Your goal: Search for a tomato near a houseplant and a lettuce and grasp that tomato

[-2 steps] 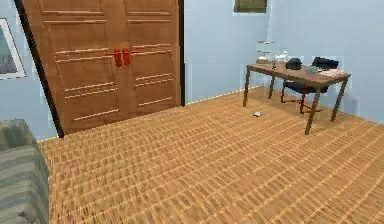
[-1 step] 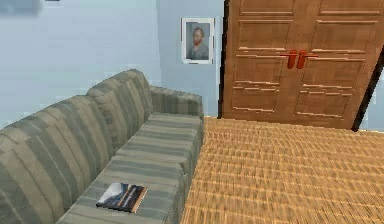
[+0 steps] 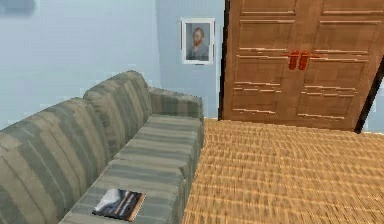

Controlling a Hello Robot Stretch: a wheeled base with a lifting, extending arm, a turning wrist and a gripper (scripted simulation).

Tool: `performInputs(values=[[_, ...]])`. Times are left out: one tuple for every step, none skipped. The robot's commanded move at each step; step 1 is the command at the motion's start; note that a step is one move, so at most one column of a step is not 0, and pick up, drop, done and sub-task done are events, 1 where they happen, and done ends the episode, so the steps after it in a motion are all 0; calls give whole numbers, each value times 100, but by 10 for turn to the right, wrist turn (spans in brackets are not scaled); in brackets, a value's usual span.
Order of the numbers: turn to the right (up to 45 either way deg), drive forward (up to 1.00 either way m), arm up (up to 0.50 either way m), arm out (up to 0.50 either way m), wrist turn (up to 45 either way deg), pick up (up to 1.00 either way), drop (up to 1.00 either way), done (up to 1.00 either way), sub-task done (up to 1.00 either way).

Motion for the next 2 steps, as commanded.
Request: performInputs(values=[[450,0,0,0,0,0,0,0,0],[450,0,0,0,0,0,0,0,0]])
